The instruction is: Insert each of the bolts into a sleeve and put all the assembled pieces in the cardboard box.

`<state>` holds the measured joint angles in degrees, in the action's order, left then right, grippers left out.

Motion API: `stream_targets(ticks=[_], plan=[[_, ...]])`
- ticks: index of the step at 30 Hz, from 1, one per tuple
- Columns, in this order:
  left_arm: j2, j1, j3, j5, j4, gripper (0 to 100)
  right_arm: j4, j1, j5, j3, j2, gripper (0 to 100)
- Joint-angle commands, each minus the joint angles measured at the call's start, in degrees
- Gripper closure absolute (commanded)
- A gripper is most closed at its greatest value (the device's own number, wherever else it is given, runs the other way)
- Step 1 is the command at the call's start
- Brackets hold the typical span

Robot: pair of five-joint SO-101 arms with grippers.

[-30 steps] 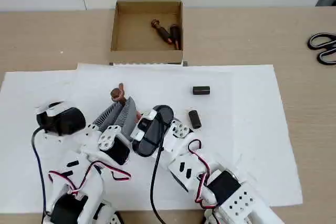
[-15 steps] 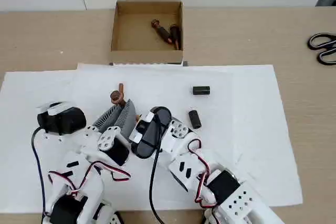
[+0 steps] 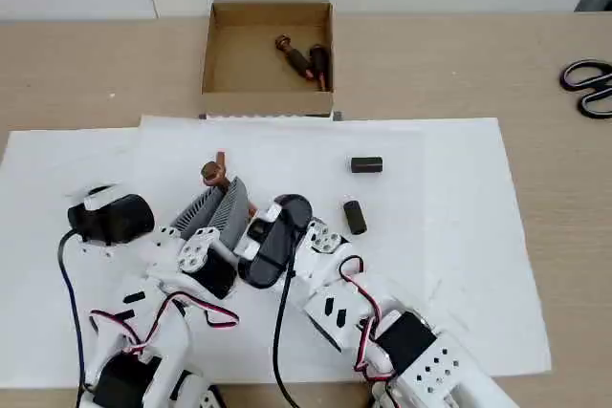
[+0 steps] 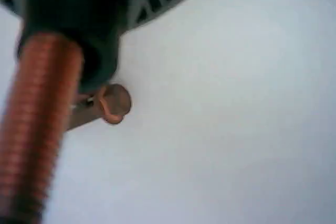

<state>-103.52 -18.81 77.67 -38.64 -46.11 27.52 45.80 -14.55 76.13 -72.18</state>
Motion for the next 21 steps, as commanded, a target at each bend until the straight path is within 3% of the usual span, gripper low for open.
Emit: stream_targets(ticks=[1,11,17,21], plan=[[-0.4,-0.5,0.0,-0.4,-0.2,99,-1.2,0.0,2.5,-1.1,-0.8,99.6],[-0.4,-0.8,-0.1,-0.2,-1.8,99,-1.5,0.0,2.5,-1.5,-0.8,99.6],[-0.4,-8.4,0.0,0.0,-6.5,99,-1.2,0.0,2.4,-2.5,-0.7,99.6],[-0.4,-9.3,0.2,2.6,-8.3,99,-1.2,0.0,2.4,-2.8,-0.7,99.6]])
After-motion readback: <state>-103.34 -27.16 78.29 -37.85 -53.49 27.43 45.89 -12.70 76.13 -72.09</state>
